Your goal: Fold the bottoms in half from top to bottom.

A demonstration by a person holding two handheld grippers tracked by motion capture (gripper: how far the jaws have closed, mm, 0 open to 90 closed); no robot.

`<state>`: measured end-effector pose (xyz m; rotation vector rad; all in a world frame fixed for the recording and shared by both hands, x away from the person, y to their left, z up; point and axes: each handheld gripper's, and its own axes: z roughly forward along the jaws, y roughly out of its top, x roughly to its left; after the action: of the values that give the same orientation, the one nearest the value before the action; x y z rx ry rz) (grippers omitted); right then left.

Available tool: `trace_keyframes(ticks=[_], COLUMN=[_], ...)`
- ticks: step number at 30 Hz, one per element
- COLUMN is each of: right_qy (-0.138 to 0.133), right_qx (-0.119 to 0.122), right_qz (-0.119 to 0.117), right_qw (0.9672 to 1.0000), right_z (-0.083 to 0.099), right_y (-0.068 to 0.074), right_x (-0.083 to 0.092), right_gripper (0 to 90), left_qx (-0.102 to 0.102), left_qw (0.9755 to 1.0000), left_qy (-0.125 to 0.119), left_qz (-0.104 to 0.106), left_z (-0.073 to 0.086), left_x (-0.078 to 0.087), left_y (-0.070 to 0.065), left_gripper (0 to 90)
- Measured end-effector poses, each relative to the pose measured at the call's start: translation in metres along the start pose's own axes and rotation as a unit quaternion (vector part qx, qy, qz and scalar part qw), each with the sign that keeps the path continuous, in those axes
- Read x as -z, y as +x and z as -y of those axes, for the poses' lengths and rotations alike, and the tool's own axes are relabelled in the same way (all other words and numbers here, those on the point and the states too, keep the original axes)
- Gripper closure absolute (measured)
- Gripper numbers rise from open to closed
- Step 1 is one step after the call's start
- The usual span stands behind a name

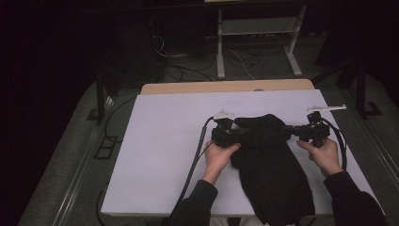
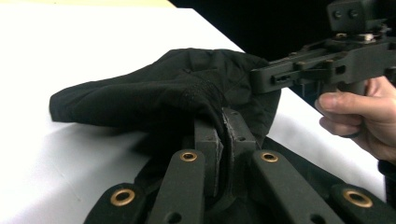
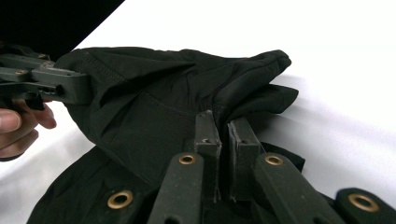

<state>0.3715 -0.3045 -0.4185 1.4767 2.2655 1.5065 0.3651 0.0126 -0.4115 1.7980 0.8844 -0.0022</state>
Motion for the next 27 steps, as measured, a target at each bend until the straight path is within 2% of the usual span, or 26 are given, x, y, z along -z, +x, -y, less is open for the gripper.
trace_keyframes(ticks=[4, 8, 11, 16, 27], right_qy=[0.001, 0.003, 0.008, 0.013, 0.043], right_qx=[-0.002, -0.003, -0.001, -0.004, -0.003], right_qz=[-0.004, -0.010, -0.012, -0.014, -0.008], right_qw=[1.0000, 0.9999, 0.9999, 0.9998, 0.9990], right_z=[0.004, 0.010, 0.014, 0.021, 0.032], right_y=[0.002, 0.005, 0.008, 0.009, 0.007], right_x=[0.004, 0.009, 0.013, 0.018, 0.014], right_gripper=[83.1, 83.1, 83.1, 83.1, 82.9], left_qx=[-0.002, 0.005, 0.008, 0.003, -0.008], left_qw=[0.9999, 0.9997, 0.9992, 0.9987, 0.9983], left_qy=[0.003, -0.002, -0.018, -0.019, 0.012], left_qz=[0.010, 0.024, 0.036, 0.048, 0.057], left_z=[0.007, 0.012, 0.018, 0.027, 0.049], left_x=[0.006, 0.012, 0.016, 0.018, 0.016], left_y=[-0.003, -0.007, -0.012, -0.021, -0.033], left_gripper=[84.6, 84.6, 84.7, 84.7, 84.6])
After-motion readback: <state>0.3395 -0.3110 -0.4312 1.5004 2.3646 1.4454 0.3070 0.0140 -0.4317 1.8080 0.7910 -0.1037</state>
